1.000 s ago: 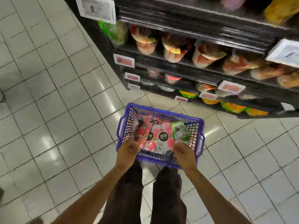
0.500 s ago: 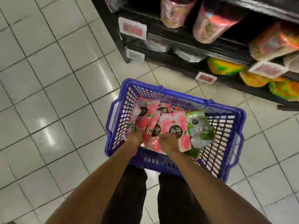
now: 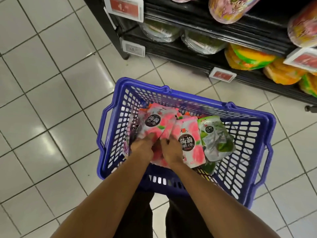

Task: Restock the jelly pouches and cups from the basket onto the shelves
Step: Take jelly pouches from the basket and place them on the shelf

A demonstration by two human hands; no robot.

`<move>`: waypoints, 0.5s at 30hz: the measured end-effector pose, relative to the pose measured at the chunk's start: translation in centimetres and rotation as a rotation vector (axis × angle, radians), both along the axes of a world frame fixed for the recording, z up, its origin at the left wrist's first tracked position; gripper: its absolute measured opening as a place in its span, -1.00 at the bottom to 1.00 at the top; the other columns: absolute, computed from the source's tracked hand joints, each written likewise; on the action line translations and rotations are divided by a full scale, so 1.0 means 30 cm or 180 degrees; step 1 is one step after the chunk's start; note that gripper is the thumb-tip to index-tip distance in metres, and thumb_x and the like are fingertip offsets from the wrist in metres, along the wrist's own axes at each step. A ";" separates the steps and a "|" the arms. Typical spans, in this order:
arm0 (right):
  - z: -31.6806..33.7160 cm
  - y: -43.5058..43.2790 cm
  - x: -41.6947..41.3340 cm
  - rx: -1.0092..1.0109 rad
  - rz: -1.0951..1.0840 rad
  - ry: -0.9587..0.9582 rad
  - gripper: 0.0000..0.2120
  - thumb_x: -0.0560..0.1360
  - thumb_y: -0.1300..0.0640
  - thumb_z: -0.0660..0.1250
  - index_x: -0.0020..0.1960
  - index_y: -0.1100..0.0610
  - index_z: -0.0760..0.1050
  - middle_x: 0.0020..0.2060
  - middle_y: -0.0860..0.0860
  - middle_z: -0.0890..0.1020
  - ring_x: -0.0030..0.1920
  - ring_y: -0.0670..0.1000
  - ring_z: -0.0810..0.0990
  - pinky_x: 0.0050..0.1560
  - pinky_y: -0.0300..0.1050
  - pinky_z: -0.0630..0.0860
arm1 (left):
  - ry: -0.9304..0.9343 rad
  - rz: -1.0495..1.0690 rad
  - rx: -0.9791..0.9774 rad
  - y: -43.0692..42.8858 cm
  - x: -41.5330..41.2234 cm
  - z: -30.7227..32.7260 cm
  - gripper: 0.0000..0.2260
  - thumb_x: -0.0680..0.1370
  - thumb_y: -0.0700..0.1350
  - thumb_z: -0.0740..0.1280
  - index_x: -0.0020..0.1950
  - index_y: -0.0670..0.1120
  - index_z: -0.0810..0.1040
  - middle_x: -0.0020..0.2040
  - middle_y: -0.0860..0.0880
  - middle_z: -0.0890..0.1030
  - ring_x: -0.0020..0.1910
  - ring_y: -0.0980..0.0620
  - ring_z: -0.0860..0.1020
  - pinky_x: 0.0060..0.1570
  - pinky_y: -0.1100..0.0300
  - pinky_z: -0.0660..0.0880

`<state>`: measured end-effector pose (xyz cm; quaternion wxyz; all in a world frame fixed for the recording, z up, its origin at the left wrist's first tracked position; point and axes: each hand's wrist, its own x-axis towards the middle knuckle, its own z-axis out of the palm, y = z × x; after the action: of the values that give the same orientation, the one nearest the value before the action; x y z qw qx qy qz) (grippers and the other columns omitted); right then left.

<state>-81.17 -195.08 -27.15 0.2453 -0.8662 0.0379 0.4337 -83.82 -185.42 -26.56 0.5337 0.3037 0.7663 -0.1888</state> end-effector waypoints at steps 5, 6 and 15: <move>0.084 -0.111 0.017 -0.0051 -0.1258 -0.0299 -0.70 0.65 0.14 0.09 -0.12 0.21 0.53 -0.31 0.06 0.53 -0.25 0.07 0.46 -0.37 -0.16 0.24 | -0.0211 -0.0949 0.0540 -0.053 -0.027 0.070 -0.68 0.33 -0.16 0.60 -0.05 -0.18 0.55 -0.04 -0.14 0.65 -0.30 0.05 0.54 -0.44 0.40 0.49; 0.098 -0.143 0.017 -0.0076 -0.1422 -0.0241 -0.70 0.65 0.13 0.09 -0.06 0.25 0.54 -0.25 0.11 0.55 -0.22 0.08 0.46 -0.30 -0.15 0.25 | -0.0346 -0.1107 0.0657 -0.063 -0.023 0.085 -0.70 0.29 -0.23 0.61 -0.11 -0.14 0.54 -0.01 -0.16 0.66 -0.34 0.09 0.52 -0.56 0.45 0.42; 0.122 -0.373 -0.018 0.0053 -0.2463 0.0208 -0.58 0.66 -0.01 0.12 0.40 0.22 0.39 0.29 0.18 0.48 0.32 0.22 0.42 0.15 -0.14 0.27 | -0.0306 -0.3234 -0.0146 -0.126 -0.013 0.070 0.02 0.20 -0.03 0.67 0.51 0.00 0.14 0.51 -0.21 0.15 0.44 -0.19 0.28 0.40 -0.01 0.36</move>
<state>-81.72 -206.28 -23.49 0.3965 -0.7716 0.3661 0.3368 -84.20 -189.20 -24.47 0.4158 0.6345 0.4922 -0.4270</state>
